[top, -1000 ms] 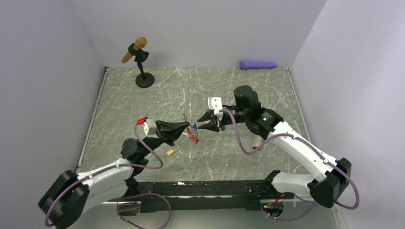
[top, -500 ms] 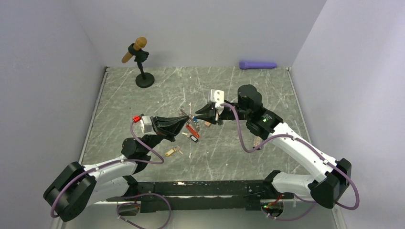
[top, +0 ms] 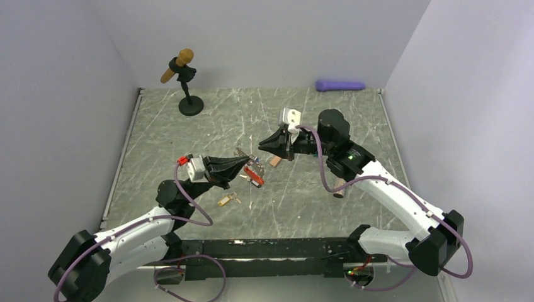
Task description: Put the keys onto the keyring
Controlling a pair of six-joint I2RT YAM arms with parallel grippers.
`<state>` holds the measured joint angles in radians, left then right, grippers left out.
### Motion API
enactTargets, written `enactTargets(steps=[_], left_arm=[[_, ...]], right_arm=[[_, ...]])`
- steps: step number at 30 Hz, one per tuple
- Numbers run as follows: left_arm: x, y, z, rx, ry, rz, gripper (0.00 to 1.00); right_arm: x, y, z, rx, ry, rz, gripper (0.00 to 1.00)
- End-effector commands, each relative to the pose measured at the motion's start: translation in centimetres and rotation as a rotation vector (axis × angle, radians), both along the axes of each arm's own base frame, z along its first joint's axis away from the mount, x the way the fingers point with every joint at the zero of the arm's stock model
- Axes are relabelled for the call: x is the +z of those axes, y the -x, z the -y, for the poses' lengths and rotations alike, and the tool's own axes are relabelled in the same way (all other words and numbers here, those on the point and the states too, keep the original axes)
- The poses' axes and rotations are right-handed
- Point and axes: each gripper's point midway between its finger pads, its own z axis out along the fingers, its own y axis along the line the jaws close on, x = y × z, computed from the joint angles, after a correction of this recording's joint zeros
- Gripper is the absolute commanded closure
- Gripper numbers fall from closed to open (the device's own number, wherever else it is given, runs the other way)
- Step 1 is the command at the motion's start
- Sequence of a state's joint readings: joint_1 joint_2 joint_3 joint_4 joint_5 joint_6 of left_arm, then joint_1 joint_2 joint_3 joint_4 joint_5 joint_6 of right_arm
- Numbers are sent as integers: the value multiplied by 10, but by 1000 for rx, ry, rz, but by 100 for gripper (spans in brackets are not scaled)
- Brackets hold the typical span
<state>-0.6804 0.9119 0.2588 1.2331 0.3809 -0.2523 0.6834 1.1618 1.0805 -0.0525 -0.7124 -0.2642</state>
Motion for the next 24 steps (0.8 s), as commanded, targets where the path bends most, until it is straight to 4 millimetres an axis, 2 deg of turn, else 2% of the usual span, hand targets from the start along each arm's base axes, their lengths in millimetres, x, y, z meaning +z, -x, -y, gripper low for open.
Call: enactTargets(steps=[1, 4, 7, 13, 18, 24], left_arm=[[13, 4, 2, 3, -31, 74, 100], [11, 3, 2, 8, -44, 74, 100], [10, 2, 2, 12, -56, 75, 100], [9, 2, 2, 14, -65, 80, 100], [12, 4, 3, 2, -58, 90, 100], [16, 6, 3, -9, -46, 96, 100]], right_arm=[[26, 16, -2, 66, -84, 11, 85], [27, 29, -5, 137, -94, -22, 89], [21, 33, -8, 151, -81, -61, 92], [9, 24, -10, 97, -52, -81, 92], [-5, 25, -10, 97, -17, -110, 94], [-11, 27, -10, 107, -2, -115, 96]])
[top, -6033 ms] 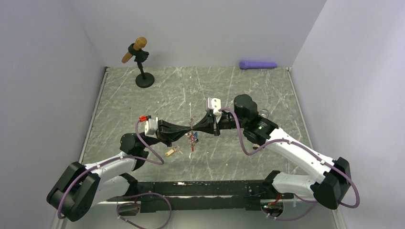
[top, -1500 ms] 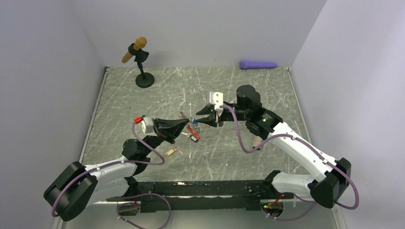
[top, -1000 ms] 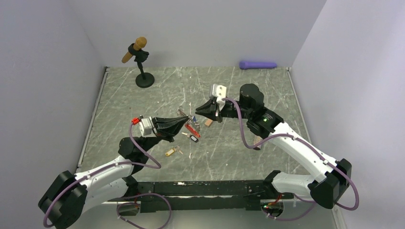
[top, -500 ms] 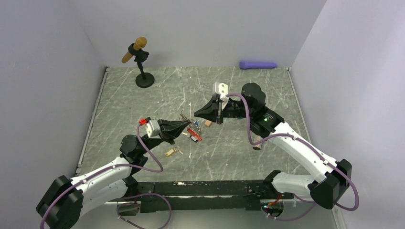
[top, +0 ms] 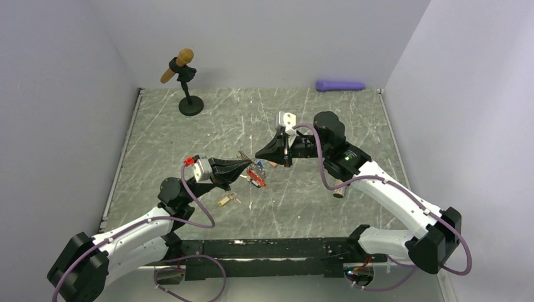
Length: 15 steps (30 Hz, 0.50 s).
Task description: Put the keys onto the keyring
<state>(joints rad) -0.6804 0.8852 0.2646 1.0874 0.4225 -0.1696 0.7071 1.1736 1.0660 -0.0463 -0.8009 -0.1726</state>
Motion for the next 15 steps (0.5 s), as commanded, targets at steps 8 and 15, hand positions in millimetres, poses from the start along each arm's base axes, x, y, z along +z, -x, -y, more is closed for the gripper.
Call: enactTargets(steps=[8, 15], left_arm=[[43, 9, -1, -29, 78, 110, 100], [46, 11, -1, -44, 92, 115, 100]], right_arm=[[-9, 7, -4, 32, 17, -7, 96], [-13, 9, -5, 47, 22, -20, 98]])
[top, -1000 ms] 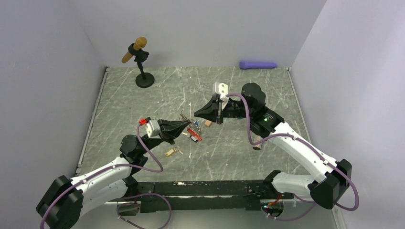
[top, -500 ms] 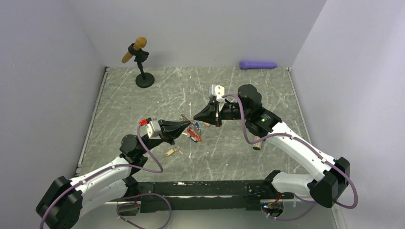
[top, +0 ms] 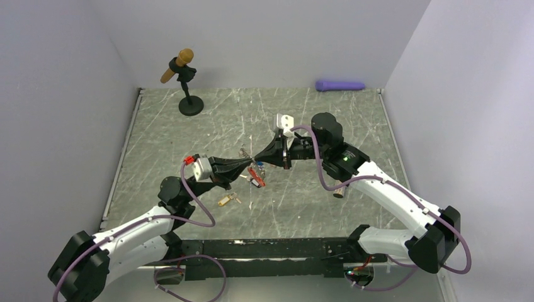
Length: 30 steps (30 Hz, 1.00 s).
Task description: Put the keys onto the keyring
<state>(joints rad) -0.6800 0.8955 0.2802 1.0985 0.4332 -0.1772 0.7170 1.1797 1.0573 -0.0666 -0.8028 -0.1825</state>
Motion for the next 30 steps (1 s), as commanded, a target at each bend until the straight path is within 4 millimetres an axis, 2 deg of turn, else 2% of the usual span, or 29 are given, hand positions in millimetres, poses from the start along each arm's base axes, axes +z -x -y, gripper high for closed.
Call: enactTargets(steps=[1, 11, 22, 25, 27, 30], left_arm=[[41, 11, -2, -35, 87, 106, 100], [46, 15, -3, -56, 115, 115, 100], [35, 16, -4, -74, 98, 83, 100], [33, 16, -4, -81, 93, 74, 100], [31, 16, -4, -80, 90, 68, 100], [29, 16, -5, -78, 86, 63, 100]], right_arm=[[-5, 7, -4, 38, 1, -8, 98], [-11, 11, -3, 60, 17, -4, 100], [2, 19, -1, 111, -21, 70, 100], [10, 15, 1, 95, -43, 71, 71], [15, 12, 3, 84, -58, 61, 71], [25, 8, 6, 76, -83, 67, 78]])
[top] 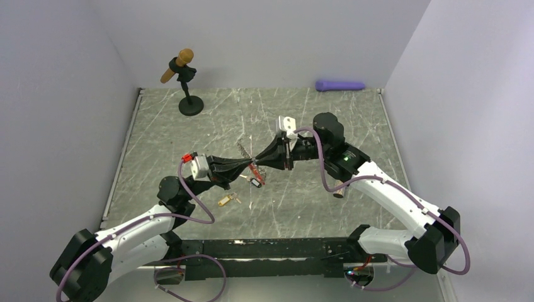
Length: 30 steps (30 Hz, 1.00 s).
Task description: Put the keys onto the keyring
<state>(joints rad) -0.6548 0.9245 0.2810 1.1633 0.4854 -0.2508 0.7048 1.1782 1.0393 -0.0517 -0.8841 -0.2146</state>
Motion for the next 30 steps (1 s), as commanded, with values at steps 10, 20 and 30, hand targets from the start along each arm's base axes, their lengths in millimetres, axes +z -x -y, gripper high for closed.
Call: enactTargets(steps=[10, 20, 30], left_arm=[[25, 14, -5, -44, 55, 79, 100], [26, 15, -3, -64, 56, 81, 100], [26, 13, -2, -70, 63, 74, 100]], right_arm=[[23, -6, 2, -13, -78, 8, 80], [18, 0, 0, 23, -70, -10, 87], [13, 7, -2, 55, -59, -6, 88]])
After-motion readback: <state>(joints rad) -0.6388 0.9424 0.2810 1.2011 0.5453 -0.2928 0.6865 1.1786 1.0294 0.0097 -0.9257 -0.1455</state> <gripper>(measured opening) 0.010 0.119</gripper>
